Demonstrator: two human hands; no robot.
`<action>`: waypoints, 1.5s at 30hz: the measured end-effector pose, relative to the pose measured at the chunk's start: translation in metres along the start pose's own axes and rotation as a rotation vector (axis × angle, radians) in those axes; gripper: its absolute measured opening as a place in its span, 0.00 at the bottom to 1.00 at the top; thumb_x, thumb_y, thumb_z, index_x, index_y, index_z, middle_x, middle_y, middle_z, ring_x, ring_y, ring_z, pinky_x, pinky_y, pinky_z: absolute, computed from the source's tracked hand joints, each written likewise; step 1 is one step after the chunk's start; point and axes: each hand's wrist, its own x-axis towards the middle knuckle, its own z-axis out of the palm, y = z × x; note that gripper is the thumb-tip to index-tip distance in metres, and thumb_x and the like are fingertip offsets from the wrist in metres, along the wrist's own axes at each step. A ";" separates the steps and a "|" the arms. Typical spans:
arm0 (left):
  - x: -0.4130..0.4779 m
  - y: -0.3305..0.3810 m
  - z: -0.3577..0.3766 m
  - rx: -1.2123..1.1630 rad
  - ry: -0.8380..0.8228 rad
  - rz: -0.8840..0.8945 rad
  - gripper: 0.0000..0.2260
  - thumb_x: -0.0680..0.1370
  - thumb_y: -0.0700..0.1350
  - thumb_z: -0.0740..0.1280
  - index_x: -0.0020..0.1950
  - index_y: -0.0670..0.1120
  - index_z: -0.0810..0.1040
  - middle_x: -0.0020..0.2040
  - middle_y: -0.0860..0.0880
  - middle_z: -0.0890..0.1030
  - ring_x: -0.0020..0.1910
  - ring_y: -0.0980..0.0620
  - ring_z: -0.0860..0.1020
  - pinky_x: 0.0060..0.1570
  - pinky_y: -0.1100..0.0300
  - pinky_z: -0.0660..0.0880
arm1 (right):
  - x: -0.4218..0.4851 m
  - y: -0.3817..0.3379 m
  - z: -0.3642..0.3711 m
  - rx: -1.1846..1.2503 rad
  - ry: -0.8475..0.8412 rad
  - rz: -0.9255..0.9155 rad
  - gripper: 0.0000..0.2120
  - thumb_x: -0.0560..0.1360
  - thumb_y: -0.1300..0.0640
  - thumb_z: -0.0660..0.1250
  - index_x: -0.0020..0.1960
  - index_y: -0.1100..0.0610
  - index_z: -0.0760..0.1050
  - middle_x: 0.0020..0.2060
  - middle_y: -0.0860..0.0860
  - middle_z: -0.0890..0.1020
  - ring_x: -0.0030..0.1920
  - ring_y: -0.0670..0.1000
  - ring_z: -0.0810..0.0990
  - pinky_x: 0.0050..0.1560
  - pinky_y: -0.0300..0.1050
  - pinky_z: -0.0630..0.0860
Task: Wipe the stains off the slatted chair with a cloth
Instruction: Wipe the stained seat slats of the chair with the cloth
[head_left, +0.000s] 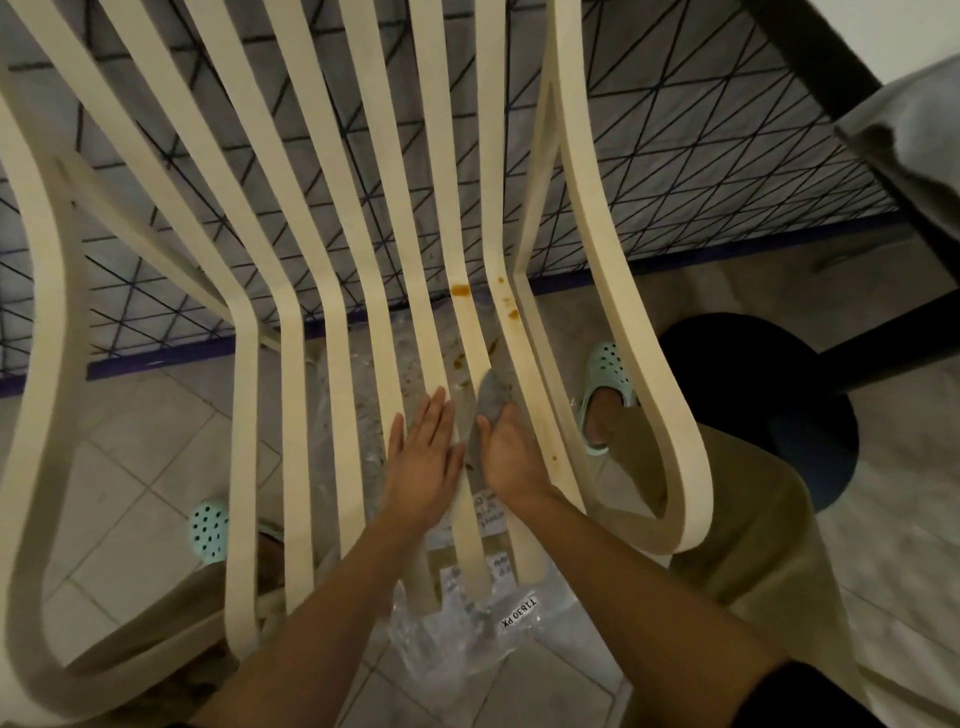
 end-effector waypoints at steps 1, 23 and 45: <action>0.005 -0.003 -0.001 0.005 0.006 0.008 0.28 0.82 0.57 0.41 0.80 0.48 0.52 0.80 0.52 0.48 0.78 0.57 0.43 0.77 0.48 0.43 | 0.005 -0.003 0.000 0.013 -0.005 -0.001 0.17 0.83 0.48 0.55 0.62 0.60 0.66 0.53 0.61 0.79 0.53 0.63 0.78 0.53 0.59 0.76; 0.067 -0.020 -0.013 -0.003 0.044 -0.029 0.25 0.84 0.53 0.47 0.80 0.47 0.52 0.81 0.50 0.49 0.79 0.55 0.46 0.77 0.53 0.44 | 0.131 -0.069 0.004 0.177 0.004 -0.042 0.15 0.82 0.53 0.58 0.63 0.61 0.68 0.56 0.58 0.76 0.57 0.57 0.76 0.55 0.45 0.71; 0.072 -0.024 -0.008 -0.004 0.023 -0.038 0.26 0.83 0.55 0.44 0.80 0.48 0.50 0.81 0.51 0.46 0.79 0.53 0.47 0.77 0.52 0.47 | 0.191 -0.099 0.006 0.221 0.084 -0.035 0.19 0.84 0.49 0.53 0.66 0.62 0.68 0.60 0.61 0.76 0.61 0.60 0.75 0.58 0.47 0.70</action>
